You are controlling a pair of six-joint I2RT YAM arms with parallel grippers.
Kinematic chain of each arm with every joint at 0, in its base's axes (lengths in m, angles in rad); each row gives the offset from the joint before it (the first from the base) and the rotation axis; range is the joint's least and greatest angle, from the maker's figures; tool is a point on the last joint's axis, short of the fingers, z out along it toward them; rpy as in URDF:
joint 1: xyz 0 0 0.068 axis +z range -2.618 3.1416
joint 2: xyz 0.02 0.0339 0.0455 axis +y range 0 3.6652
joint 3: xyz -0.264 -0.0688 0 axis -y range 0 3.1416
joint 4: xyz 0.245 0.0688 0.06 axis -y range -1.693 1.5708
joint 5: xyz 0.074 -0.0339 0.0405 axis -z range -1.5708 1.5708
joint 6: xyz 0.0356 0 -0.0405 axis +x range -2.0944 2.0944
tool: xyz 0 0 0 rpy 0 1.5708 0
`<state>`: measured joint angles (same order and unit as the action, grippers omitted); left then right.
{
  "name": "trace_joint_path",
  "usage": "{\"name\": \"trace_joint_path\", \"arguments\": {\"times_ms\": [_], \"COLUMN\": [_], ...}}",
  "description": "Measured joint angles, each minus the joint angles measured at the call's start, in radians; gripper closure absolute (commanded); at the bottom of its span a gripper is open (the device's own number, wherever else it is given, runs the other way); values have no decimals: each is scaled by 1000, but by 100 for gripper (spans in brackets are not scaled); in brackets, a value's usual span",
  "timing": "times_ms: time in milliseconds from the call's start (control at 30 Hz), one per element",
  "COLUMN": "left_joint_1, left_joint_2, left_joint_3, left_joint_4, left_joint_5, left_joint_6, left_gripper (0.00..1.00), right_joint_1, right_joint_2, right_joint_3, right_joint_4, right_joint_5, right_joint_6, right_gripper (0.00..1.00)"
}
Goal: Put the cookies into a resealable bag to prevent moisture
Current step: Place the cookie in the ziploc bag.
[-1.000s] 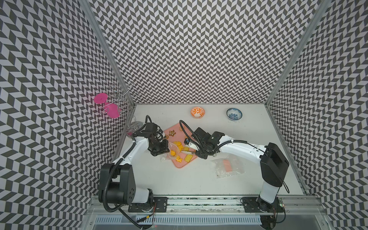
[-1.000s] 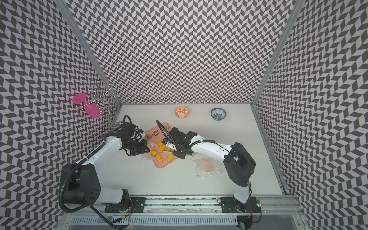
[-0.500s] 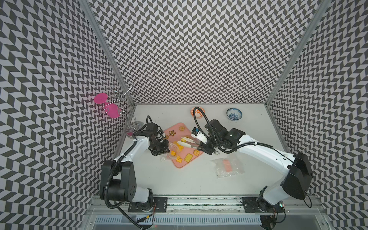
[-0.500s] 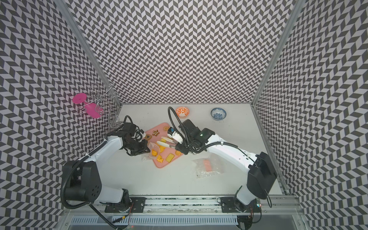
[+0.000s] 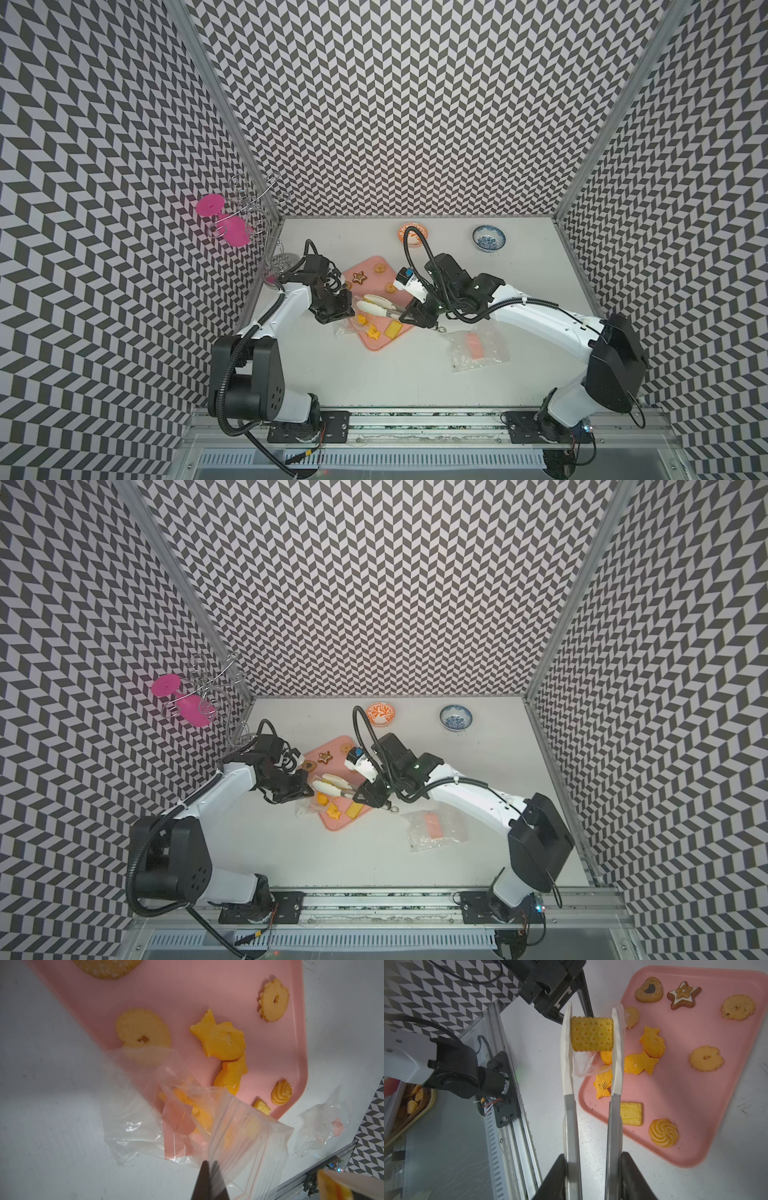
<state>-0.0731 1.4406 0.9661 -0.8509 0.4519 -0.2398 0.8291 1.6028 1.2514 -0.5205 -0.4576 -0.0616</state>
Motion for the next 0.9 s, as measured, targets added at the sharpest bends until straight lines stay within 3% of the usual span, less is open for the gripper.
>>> {"name": "trace_joint_path", "arguments": {"times_ms": [267, 600, 900], "left_joint_1": [5, 28, 36], "left_joint_2": [-16, -27, -61], "left_joint_3": [1, 2, 33], "left_joint_4": [-5, -16, -55], "left_joint_5": [17, 36, 2], "left_joint_6": [0, 0, 1], "left_gripper": [100, 100, 100], "right_joint_1": [0, -14, -93], "right_joint_2": [31, 32, -91], "right_joint_3": [-7, -7, -40], "right_joint_4": [45, 67, -5], "right_joint_5": [-23, -32, 125], "right_joint_6": [21, 34, -116], "right_gripper": [51, 53, 52]}}
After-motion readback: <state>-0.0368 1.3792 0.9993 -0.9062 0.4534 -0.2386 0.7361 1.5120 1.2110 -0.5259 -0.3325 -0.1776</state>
